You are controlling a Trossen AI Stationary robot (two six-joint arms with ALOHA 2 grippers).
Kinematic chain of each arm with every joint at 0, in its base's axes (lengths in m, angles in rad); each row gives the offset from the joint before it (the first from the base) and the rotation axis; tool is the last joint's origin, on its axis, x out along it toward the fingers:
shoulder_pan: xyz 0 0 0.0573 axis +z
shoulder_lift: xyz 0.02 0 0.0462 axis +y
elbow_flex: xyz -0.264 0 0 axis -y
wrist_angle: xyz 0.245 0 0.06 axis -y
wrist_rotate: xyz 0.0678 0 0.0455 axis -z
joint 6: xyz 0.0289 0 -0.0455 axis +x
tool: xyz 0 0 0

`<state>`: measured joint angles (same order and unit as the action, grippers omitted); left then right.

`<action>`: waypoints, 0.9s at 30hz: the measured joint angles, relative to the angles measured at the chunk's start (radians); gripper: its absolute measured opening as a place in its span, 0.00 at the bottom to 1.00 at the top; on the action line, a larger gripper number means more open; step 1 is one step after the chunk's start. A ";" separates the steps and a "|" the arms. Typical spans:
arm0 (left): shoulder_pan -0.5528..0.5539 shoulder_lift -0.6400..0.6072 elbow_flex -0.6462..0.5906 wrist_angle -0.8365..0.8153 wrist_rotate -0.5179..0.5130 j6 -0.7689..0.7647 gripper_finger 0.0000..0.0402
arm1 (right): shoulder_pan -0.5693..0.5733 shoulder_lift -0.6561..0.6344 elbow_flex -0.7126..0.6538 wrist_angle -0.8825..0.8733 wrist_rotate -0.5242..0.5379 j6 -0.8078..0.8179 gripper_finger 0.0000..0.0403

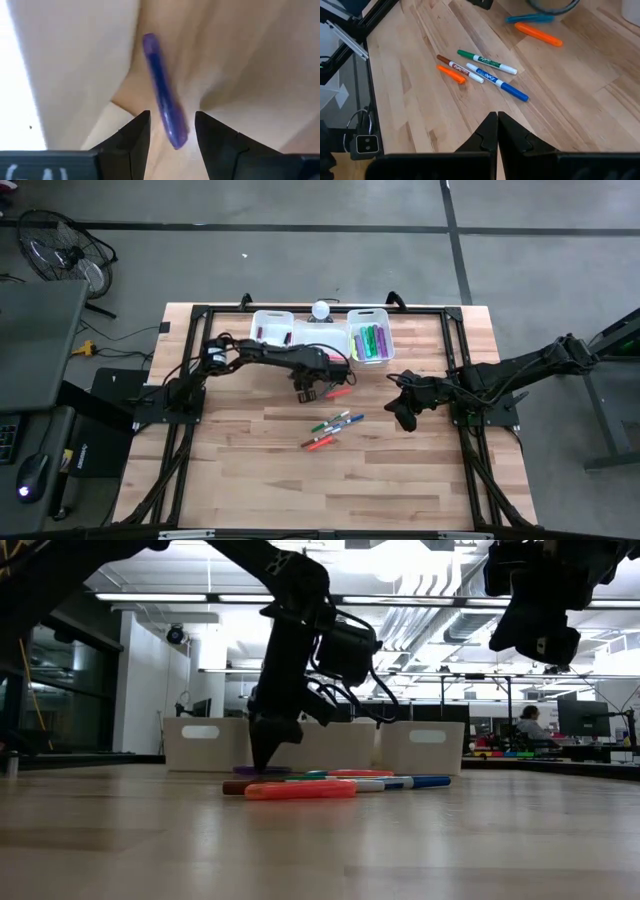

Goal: Pick & Place Markers
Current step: Put the purple pen into the middle white bin

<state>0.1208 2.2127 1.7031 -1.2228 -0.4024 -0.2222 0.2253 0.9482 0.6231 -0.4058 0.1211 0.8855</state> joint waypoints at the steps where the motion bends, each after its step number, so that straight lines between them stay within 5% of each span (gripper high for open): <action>1: 0.008 0.000 0.000 0.000 0.013 0.000 0.37 | 0.000 0.000 0.000 0.000 0.000 0.000 0.00; 10: 0.054 -0.003 0.000 0.013 0.227 0.047 0.37 | 0.000 0.000 0.000 0.000 0.000 0.000 0.00; 19: 0.040 -0.003 0.000 0.012 0.152 0.040 0.37 | 0.000 0.000 0.000 0.000 0.020 -0.003 0.00; 27: 0.001 -0.003 0.000 0.008 0.225 0.042 0.37 | 0.000 0.000 0.000 0.000 0.019 0.001 0.00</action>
<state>0.1218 2.2097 1.7035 -1.2149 -0.1775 -0.1802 0.2256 0.9485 0.6231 -0.4057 0.1400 0.8866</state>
